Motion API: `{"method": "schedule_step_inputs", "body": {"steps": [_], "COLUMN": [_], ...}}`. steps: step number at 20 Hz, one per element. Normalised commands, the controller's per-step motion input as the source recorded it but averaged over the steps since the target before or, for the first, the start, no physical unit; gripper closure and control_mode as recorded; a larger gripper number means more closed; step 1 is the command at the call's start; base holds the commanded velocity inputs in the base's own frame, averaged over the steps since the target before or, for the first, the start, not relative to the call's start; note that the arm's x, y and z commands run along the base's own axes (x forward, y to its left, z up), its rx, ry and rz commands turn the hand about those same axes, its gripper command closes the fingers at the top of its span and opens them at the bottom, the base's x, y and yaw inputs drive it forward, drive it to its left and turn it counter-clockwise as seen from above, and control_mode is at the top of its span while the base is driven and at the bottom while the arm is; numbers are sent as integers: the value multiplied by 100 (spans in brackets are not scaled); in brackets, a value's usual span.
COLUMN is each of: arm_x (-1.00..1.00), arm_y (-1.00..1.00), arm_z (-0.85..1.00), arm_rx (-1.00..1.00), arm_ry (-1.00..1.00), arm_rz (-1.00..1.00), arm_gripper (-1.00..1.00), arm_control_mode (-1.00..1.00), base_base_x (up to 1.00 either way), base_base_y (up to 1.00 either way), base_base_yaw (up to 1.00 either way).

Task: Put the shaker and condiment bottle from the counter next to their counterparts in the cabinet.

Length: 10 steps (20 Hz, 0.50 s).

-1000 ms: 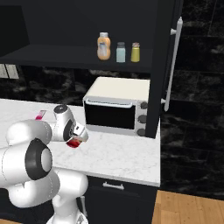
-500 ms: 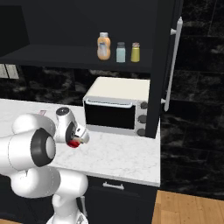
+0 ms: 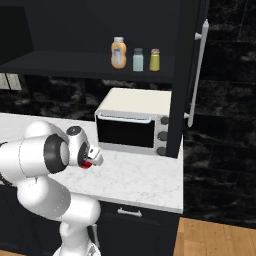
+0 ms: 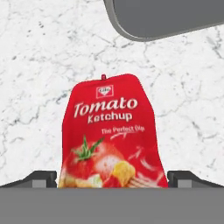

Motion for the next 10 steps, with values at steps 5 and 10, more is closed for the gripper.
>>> {"method": "schedule_step_inputs", "body": {"steps": [5, 10], "arm_x": [12, 2], "arm_y": [1, 2], "arm_z": [-17, -21], "arm_rx": [0, 0], "arm_ry": [0, 0], "arm_rz": [0, 0], "arm_gripper": [-100, 100], "arm_control_mode": [-100, -100], "base_base_x": [0, 0], "base_base_y": [0, 0], "base_base_yaw": [0, 0]}}
